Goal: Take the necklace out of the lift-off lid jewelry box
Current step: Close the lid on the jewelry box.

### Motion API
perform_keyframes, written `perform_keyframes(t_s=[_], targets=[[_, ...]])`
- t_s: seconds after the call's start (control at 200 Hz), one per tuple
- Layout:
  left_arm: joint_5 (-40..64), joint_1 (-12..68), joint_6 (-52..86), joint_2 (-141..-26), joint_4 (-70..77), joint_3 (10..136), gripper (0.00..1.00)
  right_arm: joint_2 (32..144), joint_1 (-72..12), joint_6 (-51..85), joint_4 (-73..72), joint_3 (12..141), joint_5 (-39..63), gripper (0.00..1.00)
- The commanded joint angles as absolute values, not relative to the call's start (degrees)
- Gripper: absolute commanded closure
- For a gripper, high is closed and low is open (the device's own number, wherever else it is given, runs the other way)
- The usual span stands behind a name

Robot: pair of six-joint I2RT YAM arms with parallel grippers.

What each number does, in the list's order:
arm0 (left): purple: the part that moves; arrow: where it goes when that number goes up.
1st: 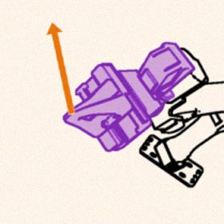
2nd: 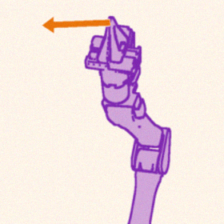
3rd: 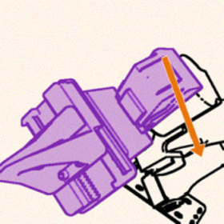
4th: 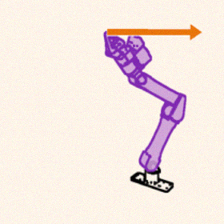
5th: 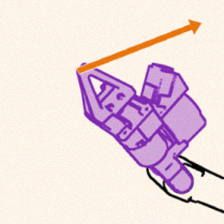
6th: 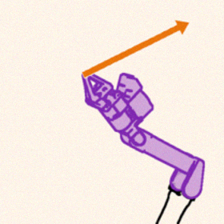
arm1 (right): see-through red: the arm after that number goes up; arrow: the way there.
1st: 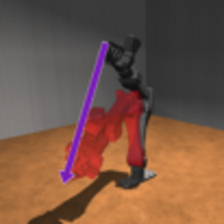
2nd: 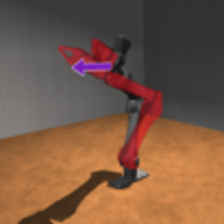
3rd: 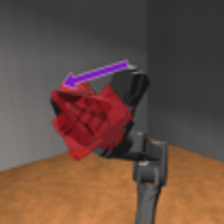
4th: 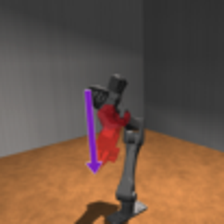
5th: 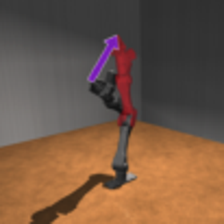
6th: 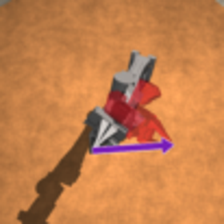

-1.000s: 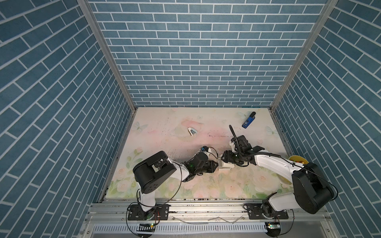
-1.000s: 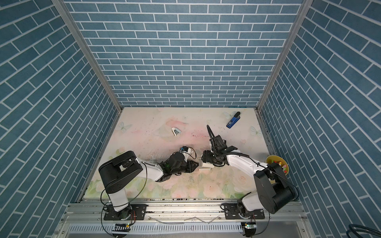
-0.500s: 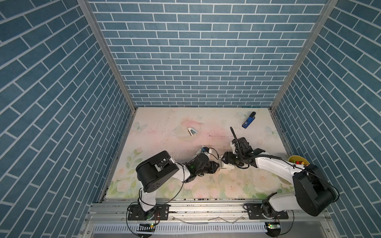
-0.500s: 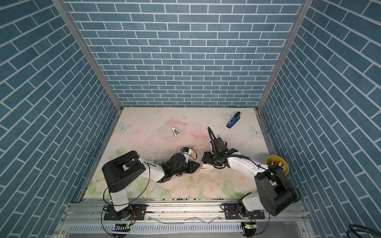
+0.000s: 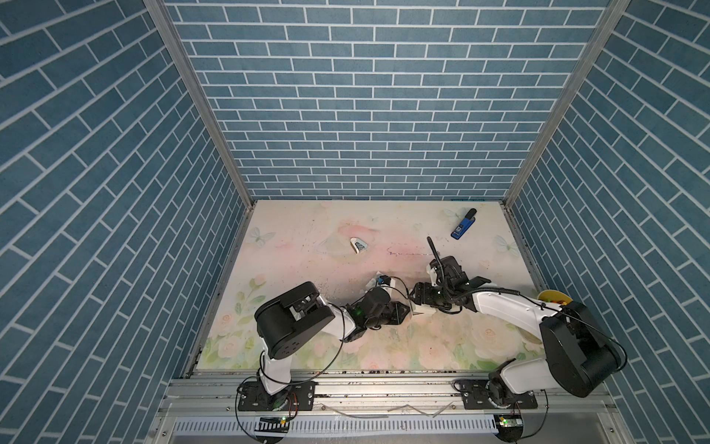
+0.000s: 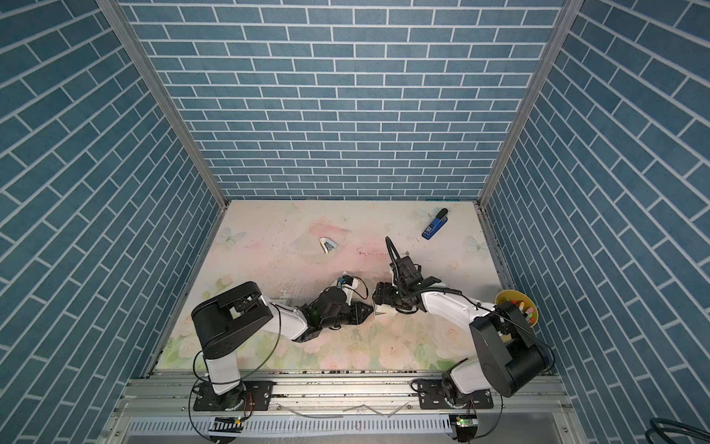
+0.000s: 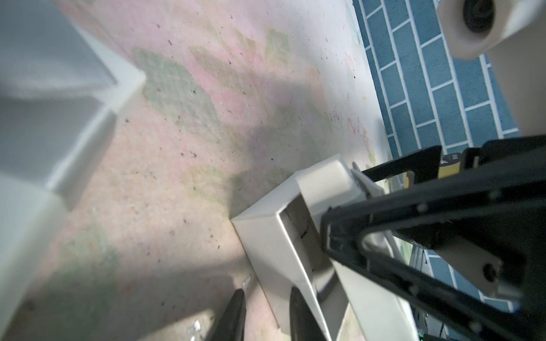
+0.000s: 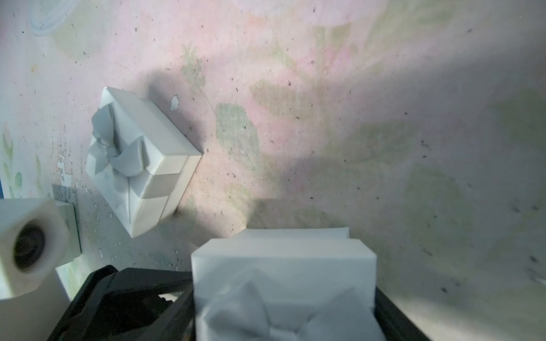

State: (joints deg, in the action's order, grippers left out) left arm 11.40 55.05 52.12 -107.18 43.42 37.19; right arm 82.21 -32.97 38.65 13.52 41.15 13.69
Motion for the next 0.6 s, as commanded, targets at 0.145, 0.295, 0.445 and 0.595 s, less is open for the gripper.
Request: perform_keyframes(t_s=[0.145, 0.295, 0.445, 0.595], targets=[[10.81, 55.39, 51.66, -107.60, 43.38, 37.89, 0.72, 83.71, -33.49, 36.44, 14.88, 43.81, 17.95, 0.18], [10.63, 55.23, 50.64, -106.72, 41.99, 37.97, 0.72, 83.74, -33.48, 35.19, 17.05, 45.14, 17.26, 0.17], [10.48, 54.86, 49.84, -105.68, 40.48, 37.80, 0.72, 83.34, -33.49, 33.64, 21.49, 47.09, 14.64, 0.15], [11.03, 54.38, 49.35, -105.51, 39.82, 37.71, 0.72, 83.06, -33.26, 32.02, 24.97, 48.38, 12.86, 0.14]])
